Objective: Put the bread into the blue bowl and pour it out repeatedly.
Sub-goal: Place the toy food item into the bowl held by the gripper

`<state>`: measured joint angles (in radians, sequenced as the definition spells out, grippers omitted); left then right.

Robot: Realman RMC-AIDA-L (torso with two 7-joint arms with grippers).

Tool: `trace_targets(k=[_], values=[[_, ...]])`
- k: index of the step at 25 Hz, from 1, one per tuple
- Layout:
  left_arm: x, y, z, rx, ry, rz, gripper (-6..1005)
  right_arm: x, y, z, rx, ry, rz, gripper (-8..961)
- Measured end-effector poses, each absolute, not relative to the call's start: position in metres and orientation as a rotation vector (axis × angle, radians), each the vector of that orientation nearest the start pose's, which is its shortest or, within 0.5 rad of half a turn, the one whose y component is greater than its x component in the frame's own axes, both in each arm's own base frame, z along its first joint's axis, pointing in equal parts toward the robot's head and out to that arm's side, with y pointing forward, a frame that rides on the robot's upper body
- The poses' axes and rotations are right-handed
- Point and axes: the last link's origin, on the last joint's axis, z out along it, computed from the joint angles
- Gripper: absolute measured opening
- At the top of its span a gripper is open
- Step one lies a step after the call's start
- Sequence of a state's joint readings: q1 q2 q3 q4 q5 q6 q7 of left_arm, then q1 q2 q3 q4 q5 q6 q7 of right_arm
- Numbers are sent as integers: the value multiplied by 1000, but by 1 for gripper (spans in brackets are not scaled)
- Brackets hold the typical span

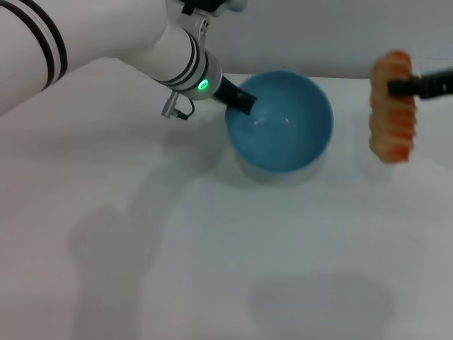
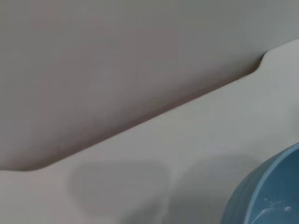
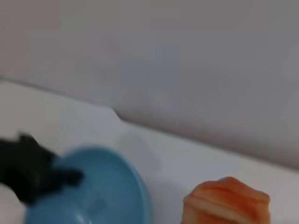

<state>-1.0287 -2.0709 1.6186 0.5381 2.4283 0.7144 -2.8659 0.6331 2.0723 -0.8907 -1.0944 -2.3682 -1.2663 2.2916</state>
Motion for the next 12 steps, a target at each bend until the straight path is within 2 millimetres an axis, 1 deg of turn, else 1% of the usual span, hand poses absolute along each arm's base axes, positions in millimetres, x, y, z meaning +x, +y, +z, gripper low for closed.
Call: trace_targets(k=[3, 6, 8, 10, 11, 12], values=[[-153, 445, -94, -2322, -1028, 198, -1, 198, 415, 55, -2392, 994, 281, 265], [-153, 440, -100, -2341, -1040, 204, 0, 182, 419, 51, -2428, 943, 335, 240], [-151, 437, -104, -2354, -1049, 199, 0, 175, 420, 46, -2442, 930, 361, 224], [-149, 434, -107, -2368, -1050, 193, 0, 167, 421, 30, -2478, 903, 358, 211], [-149, 434, -107, -2368, -1050, 193, 0, 167, 421, 30, -2478, 903, 358, 204], [-149, 434, -107, -2371, -1051, 192, 0, 167, 421, 24, -2487, 899, 351, 197]])
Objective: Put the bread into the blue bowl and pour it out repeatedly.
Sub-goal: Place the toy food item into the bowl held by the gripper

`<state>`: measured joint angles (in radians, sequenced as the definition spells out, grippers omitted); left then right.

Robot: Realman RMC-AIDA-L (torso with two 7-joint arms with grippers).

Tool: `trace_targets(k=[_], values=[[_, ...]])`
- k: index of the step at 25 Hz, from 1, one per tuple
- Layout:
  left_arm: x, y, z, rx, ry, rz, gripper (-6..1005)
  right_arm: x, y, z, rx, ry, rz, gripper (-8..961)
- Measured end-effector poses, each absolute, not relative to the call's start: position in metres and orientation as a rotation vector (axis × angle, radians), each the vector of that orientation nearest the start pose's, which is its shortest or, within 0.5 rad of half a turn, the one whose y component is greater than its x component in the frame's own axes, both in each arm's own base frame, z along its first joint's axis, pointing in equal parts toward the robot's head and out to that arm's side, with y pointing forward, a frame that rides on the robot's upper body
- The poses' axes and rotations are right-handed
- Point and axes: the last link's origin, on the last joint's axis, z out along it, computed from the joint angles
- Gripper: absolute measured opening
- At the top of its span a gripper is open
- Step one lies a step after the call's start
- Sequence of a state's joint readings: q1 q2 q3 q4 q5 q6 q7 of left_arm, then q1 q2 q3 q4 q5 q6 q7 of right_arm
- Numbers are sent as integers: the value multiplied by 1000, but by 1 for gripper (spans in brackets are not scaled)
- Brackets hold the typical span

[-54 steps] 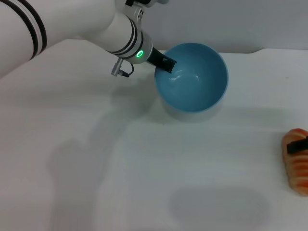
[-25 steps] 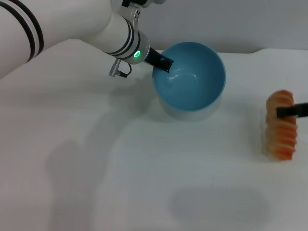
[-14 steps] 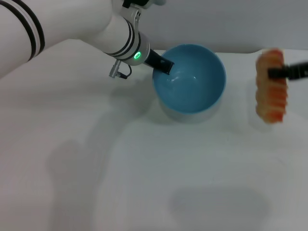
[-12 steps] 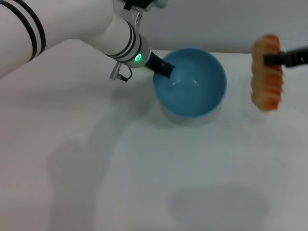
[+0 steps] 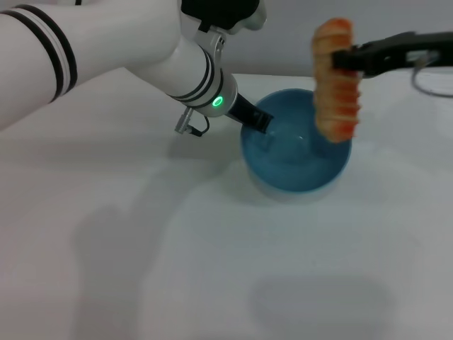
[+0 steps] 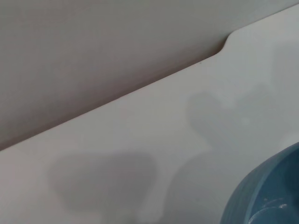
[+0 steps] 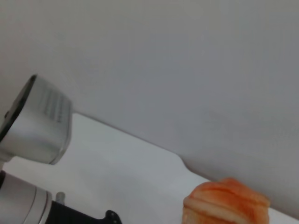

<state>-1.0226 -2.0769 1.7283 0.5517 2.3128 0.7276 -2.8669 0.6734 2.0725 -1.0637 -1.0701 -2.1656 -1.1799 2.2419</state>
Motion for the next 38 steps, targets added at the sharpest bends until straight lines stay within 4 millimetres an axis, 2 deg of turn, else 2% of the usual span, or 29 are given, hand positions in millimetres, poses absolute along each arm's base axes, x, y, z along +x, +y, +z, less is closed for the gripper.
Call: trace_targets(k=[4, 7, 15, 21, 26, 36, 38], values=[[-149, 433, -109, -2376, -1050, 192, -1, 166, 419, 0, -2530, 926, 332, 183], [-149, 432, -109, -2377, -1052, 190, -1, 169, 419, -10, -2526, 963, 337, 182], [-150, 432, -109, -2378, -1051, 188, 0, 178, 418, -22, -2504, 1054, 384, 173], [-155, 432, -108, -2372, -1059, 190, 0, 184, 416, -25, -2501, 1063, 427, 241], [-155, 432, -107, -2372, -1057, 188, -1, 185, 414, -27, -2507, 1052, 417, 447], [-154, 433, -107, -2367, -1050, 175, -1, 187, 410, -27, -2529, 1050, 474, 475], [-154, 433, -107, -2367, -1051, 175, 0, 187, 409, -27, -2534, 1053, 473, 510]])
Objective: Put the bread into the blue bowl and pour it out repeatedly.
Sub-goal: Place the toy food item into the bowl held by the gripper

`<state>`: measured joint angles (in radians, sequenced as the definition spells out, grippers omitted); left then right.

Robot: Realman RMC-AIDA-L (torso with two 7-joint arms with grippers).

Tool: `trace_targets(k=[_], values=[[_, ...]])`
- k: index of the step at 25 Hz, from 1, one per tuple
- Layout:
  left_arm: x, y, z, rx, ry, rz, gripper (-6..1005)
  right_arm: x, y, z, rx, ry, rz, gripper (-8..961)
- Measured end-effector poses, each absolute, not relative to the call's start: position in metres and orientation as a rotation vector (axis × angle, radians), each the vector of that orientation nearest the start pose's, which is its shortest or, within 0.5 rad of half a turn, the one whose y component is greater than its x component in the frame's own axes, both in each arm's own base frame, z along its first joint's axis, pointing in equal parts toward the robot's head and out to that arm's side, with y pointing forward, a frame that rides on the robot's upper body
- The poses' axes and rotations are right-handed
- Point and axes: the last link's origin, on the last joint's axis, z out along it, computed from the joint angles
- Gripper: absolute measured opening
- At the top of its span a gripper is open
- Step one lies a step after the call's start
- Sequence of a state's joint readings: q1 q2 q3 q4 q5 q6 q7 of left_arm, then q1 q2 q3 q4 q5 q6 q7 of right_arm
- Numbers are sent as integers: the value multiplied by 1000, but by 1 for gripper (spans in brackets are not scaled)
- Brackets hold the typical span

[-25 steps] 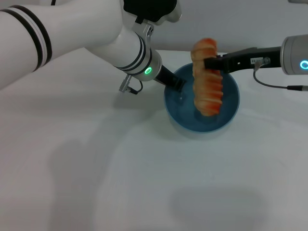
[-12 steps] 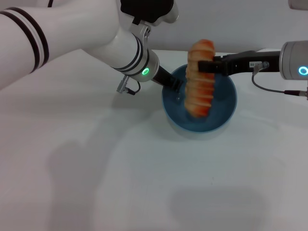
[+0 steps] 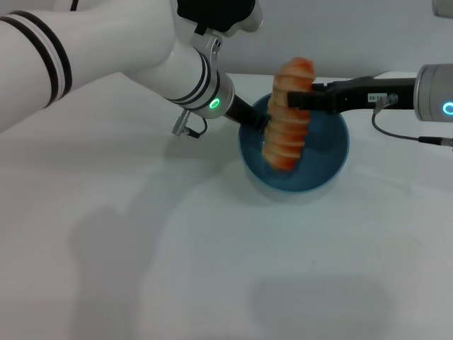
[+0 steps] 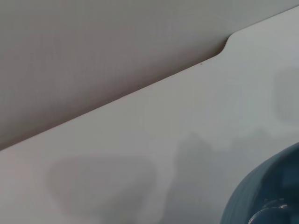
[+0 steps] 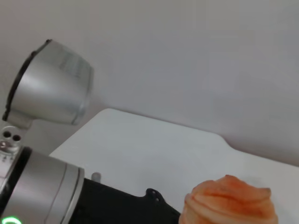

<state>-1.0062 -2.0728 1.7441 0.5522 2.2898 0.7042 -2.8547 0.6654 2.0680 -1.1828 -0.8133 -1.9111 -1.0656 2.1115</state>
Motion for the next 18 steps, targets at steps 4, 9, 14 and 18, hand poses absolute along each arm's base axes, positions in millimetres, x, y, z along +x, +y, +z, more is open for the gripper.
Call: trace_targets(k=[4, 9, 14, 18], values=[[-155, 433, -107, -2363, -1054, 176, -1, 190, 408, -26, -2521, 1089, 481, 580], [-160, 433, -107, -2354, -1066, 172, -1, 196, 404, -25, -2493, 1195, 488, 562], [-160, 434, -106, -2351, -1062, 168, 0, 204, 396, -19, -2484, 1301, 503, 544], [-158, 434, -106, -2353, -1058, 166, 0, 214, 391, -10, -2443, 1410, 525, 530]])
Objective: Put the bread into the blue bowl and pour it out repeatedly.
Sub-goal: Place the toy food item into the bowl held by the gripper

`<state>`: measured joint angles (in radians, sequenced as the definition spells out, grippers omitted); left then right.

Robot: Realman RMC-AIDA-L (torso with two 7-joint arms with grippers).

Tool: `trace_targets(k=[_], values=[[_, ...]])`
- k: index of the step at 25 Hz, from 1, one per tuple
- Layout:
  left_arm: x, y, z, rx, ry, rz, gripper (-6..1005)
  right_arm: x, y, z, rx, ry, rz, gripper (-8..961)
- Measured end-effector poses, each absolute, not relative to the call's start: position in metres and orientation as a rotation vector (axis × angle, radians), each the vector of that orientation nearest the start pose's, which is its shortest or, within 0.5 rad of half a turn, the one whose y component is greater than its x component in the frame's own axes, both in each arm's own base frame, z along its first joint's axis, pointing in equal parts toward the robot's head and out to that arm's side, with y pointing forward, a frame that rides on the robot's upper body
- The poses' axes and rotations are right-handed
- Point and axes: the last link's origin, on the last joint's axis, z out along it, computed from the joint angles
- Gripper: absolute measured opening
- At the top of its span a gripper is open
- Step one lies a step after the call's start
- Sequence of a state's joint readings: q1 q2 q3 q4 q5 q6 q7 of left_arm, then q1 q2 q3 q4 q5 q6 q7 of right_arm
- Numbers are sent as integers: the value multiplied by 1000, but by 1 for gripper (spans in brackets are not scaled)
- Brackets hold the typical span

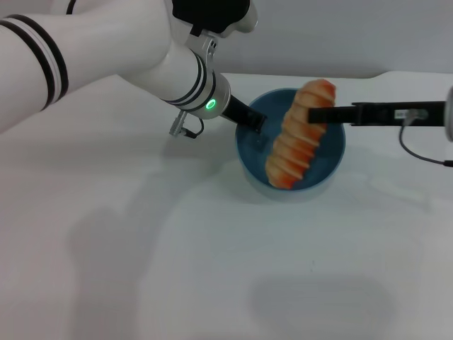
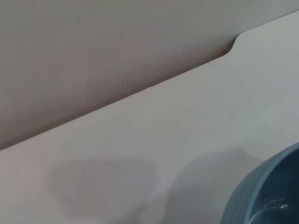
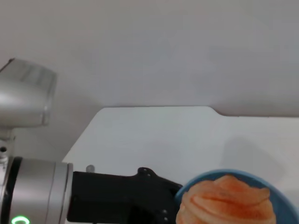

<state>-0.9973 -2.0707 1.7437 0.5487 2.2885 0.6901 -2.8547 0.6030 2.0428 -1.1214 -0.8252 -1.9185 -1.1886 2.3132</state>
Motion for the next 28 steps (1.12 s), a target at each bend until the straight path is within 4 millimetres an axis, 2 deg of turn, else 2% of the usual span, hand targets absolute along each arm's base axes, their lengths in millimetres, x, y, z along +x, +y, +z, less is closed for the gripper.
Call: trace_targets(k=[6, 12, 21, 23, 28], values=[[-157, 434, -106, -2354, -1055, 165, 0, 223, 387, 4, -2410, 1515, 544, 509], [-157, 434, -106, -2356, -1054, 164, 0, 234, 386, 5, -2371, 1572, 445, 487], [-159, 433, -107, -2355, -1061, 167, 0, 226, 384, 5, -2423, 1517, 447, 455], [-159, 433, -107, -2355, -1060, 167, 0, 224, 384, 5, -2441, 1498, 444, 384], [-158, 433, -107, -2355, -1060, 164, 0, 223, 383, 10, -2464, 1490, 458, 524]])
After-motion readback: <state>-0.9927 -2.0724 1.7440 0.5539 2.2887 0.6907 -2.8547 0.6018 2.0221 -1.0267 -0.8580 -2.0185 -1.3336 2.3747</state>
